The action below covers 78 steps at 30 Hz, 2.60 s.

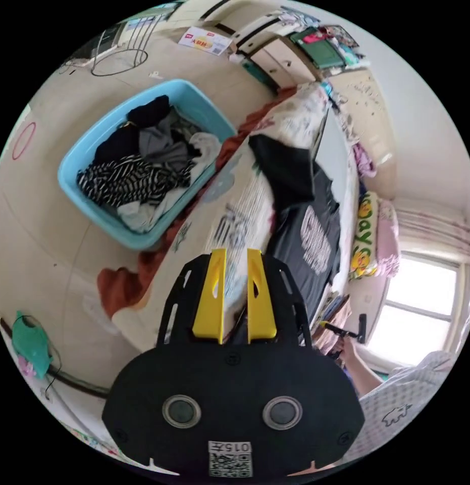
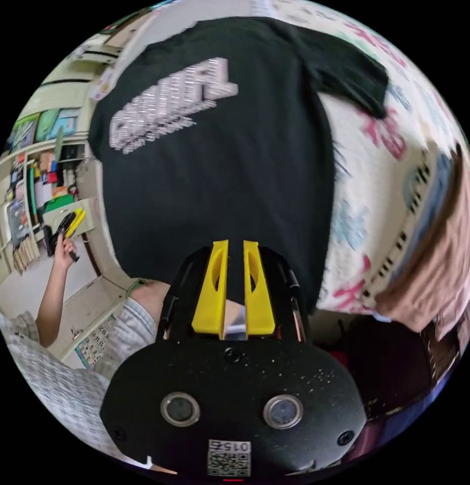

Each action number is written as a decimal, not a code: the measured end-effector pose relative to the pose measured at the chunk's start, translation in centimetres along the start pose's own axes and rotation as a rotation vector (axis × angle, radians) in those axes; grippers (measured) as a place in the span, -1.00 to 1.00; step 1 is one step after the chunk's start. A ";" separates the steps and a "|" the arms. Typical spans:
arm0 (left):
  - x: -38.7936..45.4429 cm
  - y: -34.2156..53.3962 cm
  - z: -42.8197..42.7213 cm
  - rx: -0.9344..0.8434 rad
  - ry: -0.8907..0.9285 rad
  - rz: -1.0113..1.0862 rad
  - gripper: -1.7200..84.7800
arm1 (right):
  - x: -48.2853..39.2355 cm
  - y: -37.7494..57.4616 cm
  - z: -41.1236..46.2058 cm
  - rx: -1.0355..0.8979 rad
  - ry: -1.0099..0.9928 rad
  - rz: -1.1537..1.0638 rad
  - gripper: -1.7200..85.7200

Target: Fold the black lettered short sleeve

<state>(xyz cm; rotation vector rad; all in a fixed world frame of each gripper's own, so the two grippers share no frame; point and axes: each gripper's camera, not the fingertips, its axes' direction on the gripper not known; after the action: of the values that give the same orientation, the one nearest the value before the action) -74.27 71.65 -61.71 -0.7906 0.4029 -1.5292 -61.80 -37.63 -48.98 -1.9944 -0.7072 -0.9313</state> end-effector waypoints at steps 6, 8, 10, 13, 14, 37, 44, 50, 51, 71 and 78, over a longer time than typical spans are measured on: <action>-4.7 -13.9 3.3 0.071 0.301 -0.107 -0.76 | -23.4 -9.7 -4.1 0.073 -0.238 -0.363 -0.77; -6.2 -18.1 5.0 0.023 0.291 -0.128 -0.75 | -29.1 -11.8 -4.5 0.058 -0.196 -0.429 -0.75; -6.9 -20.8 6.7 -0.059 0.310 -0.129 -0.77 | -34.3 -13.4 -5.5 0.058 -0.073 -0.474 -0.72; -7.2 -24.6 7.4 -0.125 0.375 -0.067 -0.90 | -39.3 -13.7 -7.6 0.112 0.150 -0.587 -0.71; -7.1 -25.9 6.9 -0.121 0.410 -0.039 -0.94 | -40.0 -13.8 -8.0 0.114 0.198 -0.601 -0.71; -21.7 -32.2 3.2 -0.036 0.459 -0.101 -0.82 | -51.9 0.8 -31.8 0.043 0.156 -0.990 -0.90; -21.7 -32.3 2.8 -0.189 0.432 0.010 -0.81 | -50.1 -2.3 -34.4 0.127 0.361 -0.625 -0.76; -21.4 -33.5 4.3 -0.136 0.493 -0.060 -0.82 | -51.4 -1.4 -35.6 0.132 0.440 -0.630 -0.89; -21.3 -33.8 4.5 -0.137 0.491 -0.063 -0.84 | -51.8 -0.7 -36.7 0.154 0.405 -0.648 -0.92; -22.1 -32.5 6.2 -0.264 0.551 -0.204 -0.79 | -55.0 1.9 -30.1 0.066 0.486 -0.958 -0.86; -14.4 -33.1 0.6 0.036 0.297 0.053 -0.97 | -54.4 -0.7 -26.1 0.085 0.470 -0.970 -0.93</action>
<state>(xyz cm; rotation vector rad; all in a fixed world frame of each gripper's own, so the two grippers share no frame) -98.49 90.14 -42.36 -0.5205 0.6088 -1.6041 -102.71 -67.13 -82.06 -1.2103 -1.4262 -1.7984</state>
